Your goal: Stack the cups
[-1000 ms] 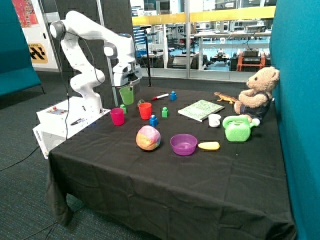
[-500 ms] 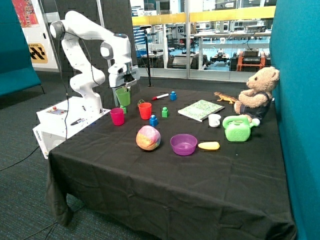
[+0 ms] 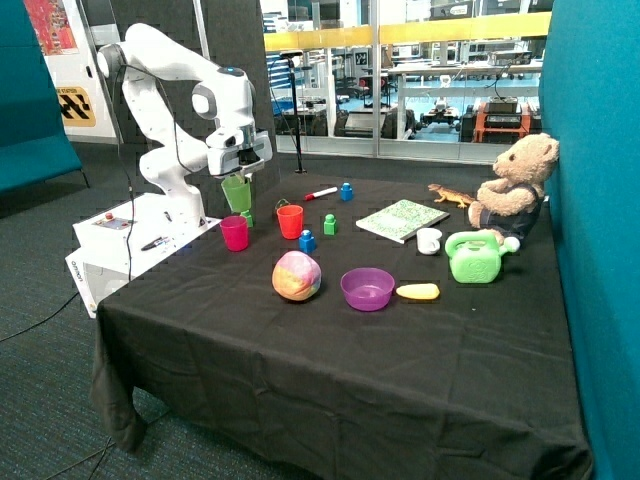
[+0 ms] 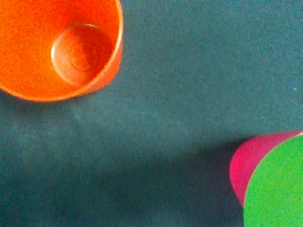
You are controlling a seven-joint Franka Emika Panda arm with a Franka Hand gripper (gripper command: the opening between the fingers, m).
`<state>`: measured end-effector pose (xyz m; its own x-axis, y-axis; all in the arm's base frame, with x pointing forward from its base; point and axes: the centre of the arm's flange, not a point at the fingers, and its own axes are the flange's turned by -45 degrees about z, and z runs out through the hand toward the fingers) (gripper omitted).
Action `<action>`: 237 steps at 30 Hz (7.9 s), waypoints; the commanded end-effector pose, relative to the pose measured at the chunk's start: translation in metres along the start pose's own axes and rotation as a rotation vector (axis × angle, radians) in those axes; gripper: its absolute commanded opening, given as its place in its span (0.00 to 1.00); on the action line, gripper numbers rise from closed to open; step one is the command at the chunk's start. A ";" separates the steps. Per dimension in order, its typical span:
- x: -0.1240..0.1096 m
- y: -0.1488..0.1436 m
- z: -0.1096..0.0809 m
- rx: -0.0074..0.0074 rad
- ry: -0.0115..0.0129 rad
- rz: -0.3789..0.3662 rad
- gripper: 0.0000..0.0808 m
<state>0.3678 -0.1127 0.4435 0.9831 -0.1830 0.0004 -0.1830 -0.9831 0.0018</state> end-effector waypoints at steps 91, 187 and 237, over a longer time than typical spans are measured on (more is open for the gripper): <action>-0.009 0.008 0.066 0.0018 -0.0003 -0.110 0.41; 0.067 -0.142 0.081 0.0018 0.0000 -0.433 0.51; 0.070 -0.111 0.097 0.0018 0.0000 -0.379 0.50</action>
<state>0.4549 -0.0184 0.3485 0.9813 0.1924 0.0003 0.1924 -0.9813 -0.0005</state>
